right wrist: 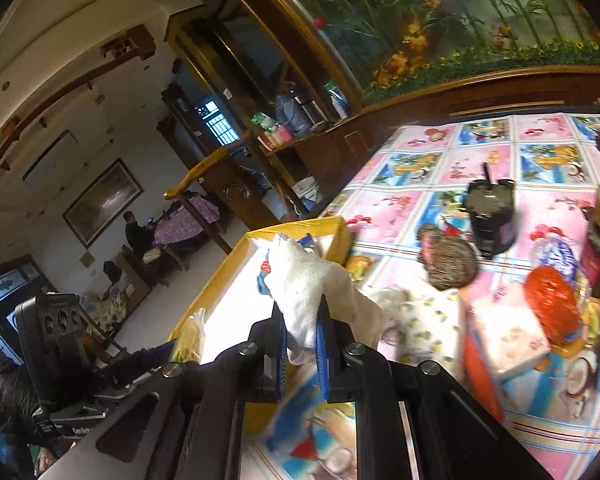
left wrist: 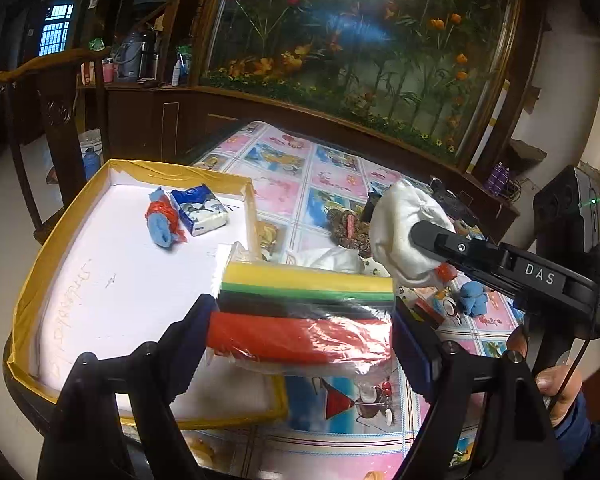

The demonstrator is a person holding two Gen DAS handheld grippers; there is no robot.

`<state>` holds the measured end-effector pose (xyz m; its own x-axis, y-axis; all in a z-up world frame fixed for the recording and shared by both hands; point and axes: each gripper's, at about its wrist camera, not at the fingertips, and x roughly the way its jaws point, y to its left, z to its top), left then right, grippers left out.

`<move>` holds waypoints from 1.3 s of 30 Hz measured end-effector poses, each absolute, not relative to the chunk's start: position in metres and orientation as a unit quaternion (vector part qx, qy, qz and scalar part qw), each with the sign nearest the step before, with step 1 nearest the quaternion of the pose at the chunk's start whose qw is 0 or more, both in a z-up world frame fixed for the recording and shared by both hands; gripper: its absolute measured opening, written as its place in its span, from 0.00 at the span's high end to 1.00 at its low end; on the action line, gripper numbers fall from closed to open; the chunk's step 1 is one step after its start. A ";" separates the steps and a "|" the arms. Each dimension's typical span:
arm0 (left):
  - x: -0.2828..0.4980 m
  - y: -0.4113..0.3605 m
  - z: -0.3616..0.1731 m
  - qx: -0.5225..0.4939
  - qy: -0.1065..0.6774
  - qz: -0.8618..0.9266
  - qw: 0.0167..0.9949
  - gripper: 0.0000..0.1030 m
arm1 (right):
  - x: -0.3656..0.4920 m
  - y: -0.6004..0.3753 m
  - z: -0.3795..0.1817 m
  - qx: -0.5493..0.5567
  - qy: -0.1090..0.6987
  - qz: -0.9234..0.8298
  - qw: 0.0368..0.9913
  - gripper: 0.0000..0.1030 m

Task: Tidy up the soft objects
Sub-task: 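Carry the sponge pack and white cloth over the yellow box with both grippers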

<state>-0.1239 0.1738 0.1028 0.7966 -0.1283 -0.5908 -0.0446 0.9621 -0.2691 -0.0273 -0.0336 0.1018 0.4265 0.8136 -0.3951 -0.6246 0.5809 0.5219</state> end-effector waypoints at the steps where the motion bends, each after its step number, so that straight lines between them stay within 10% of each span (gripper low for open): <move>1: -0.125 0.176 0.104 -0.136 0.316 -0.021 0.939 0.19 | -0.026 -0.027 0.104 0.150 0.314 0.433 0.831 0.87; 39: -0.113 0.211 0.088 -0.167 0.326 0.014 0.930 0.19 | -0.021 0.025 0.083 0.147 0.335 0.457 0.811 0.87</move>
<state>-0.1132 0.2113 0.0882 0.7870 -0.0819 -0.6115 -0.1352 0.9441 -0.3005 -0.0212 0.0247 0.0825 0.3579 0.8398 -0.4082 -0.6425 0.5387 0.5449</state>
